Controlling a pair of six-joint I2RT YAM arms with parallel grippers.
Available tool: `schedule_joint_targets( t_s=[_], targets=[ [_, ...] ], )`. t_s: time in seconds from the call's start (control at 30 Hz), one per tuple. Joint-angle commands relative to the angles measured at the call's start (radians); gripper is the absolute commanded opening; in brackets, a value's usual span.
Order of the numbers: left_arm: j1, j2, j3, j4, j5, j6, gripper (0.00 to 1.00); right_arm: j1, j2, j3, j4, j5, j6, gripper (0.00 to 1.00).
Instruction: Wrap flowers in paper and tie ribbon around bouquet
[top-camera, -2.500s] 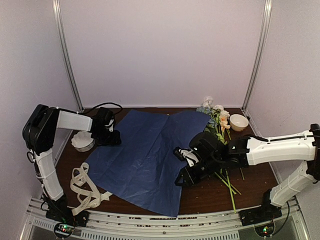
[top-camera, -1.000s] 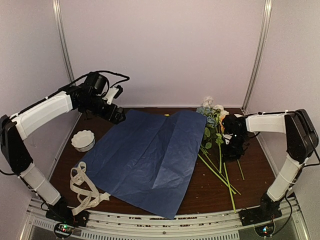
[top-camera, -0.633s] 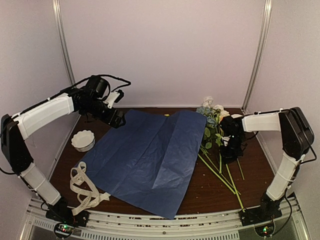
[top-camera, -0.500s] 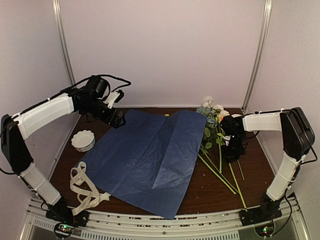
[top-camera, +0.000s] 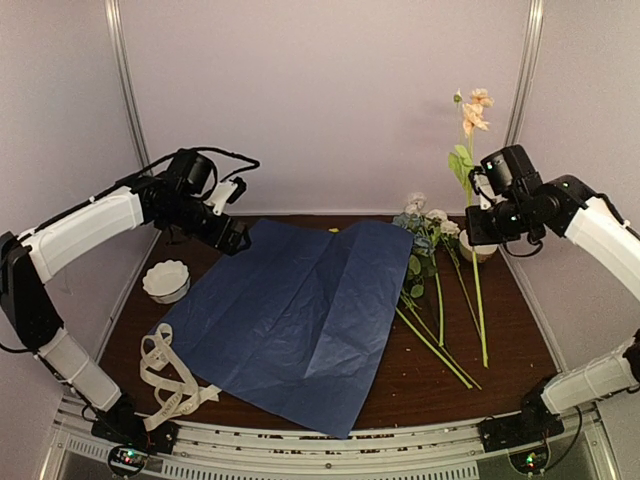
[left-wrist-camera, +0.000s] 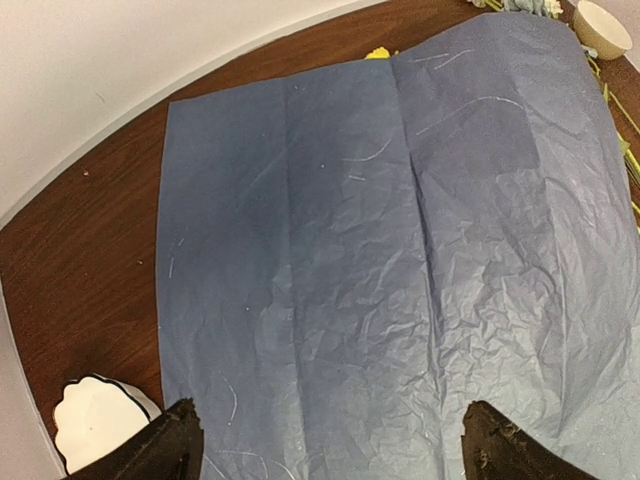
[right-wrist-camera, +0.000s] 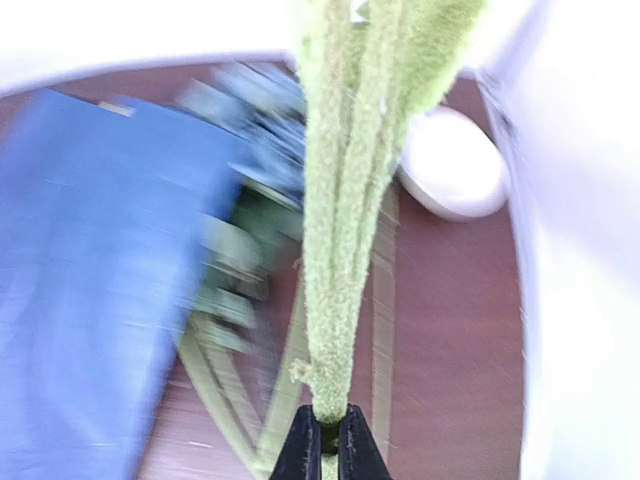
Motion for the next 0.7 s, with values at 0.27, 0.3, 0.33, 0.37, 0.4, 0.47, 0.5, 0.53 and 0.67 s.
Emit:
schedule_joint_targets(
  t_s=[0.27, 0.3, 0.33, 0.37, 0.4, 0.47, 0.5, 0.53, 0.67],
  targets=[
    [0.116, -0.096, -0.041, 0.071, 0.029, -0.036, 0.93, 0.348, 0.712, 0.821, 0.164, -0.578, 0.064, 0.0],
    [0.125, -0.098, -0.044, 0.075, 0.033, -0.039, 0.93, 0.356, 0.796, 0.901, 0.144, -0.593, 0.077, 0.0],
    [0.129, -0.098, -0.044, 0.075, 0.029, -0.04, 0.93, 0.365, 0.868, 0.961, 0.132, -0.608, 0.098, 0.0],
    [0.129, -0.095, -0.044, 0.076, 0.022, -0.039, 0.93, 0.372, 0.93, 1.008, 0.132, -0.627, 0.124, 0.0],
    [0.13, -0.093, -0.043, 0.073, 0.015, -0.036, 0.93, 0.378, 0.984, 1.041, 0.146, -0.652, 0.141, 0.0],
    [0.132, -0.09, -0.042, 0.073, 0.013, -0.031, 0.93, 0.388, 1.06, 1.068, 0.168, -0.642, 0.161, 0.0],
    [0.134, -0.089, -0.042, 0.072, 0.012, -0.031, 0.93, 0.389, 1.088, 1.066, 0.179, -0.624, 0.163, 0.0],
    [0.135, -0.087, -0.044, 0.072, 0.014, -0.031, 0.93, 0.39, 1.11, 1.059, 0.194, -0.598, 0.156, 0.05],
    [0.147, -0.069, -0.042, 0.072, 0.035, -0.032, 0.93, 0.388, 1.168, 1.099, 0.119, -0.489, 0.055, 0.47]
  ],
)
